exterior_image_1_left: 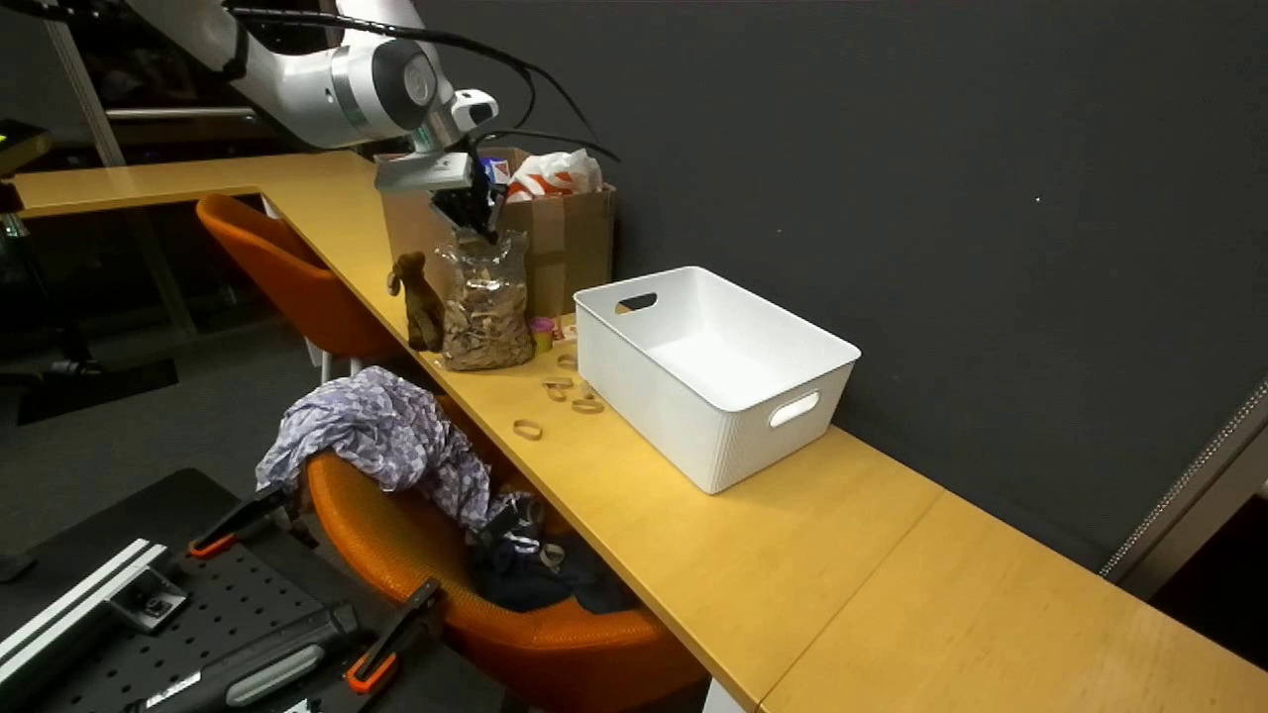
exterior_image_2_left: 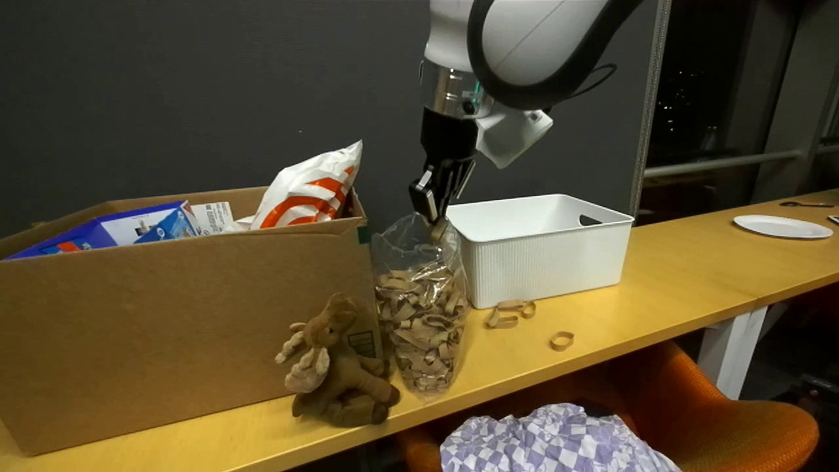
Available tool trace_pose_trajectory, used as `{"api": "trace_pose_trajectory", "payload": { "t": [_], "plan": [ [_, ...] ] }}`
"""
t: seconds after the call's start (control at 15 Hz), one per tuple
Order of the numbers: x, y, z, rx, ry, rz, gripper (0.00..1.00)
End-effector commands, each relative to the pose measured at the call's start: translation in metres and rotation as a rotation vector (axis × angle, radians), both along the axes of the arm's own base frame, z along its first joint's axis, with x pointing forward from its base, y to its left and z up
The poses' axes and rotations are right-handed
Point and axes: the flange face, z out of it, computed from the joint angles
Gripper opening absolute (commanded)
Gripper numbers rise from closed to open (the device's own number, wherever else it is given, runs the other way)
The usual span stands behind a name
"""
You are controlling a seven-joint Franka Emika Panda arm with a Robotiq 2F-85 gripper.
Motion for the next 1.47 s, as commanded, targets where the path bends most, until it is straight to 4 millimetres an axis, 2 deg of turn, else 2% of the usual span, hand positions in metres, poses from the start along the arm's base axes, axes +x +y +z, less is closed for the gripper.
{"api": "trace_pose_trajectory", "payload": {
  "t": [0.0,0.27,0.4,0.47,0.6,0.8,1.0,1.13,1.27,1.4],
  "plan": [
    [0.010,0.018,0.001,-0.030,-0.015,0.049,0.02],
    [0.014,0.039,0.006,-0.045,-0.037,0.091,0.02],
    [0.015,0.041,0.003,-0.046,-0.034,0.091,0.02],
    [0.015,0.040,0.001,-0.044,-0.031,0.088,0.31],
    [0.014,0.038,0.000,-0.042,-0.028,0.082,0.39],
    [0.012,0.033,0.005,-0.039,-0.032,0.073,0.60],
    [0.008,0.025,0.025,-0.033,-0.045,0.042,0.84],
    [-0.001,0.008,0.043,-0.038,-0.048,-0.011,0.98],
    [-0.017,-0.017,0.053,-0.029,-0.041,-0.091,1.00],
    [-0.037,-0.047,0.051,-0.007,-0.037,-0.180,1.00]
  ]
}}
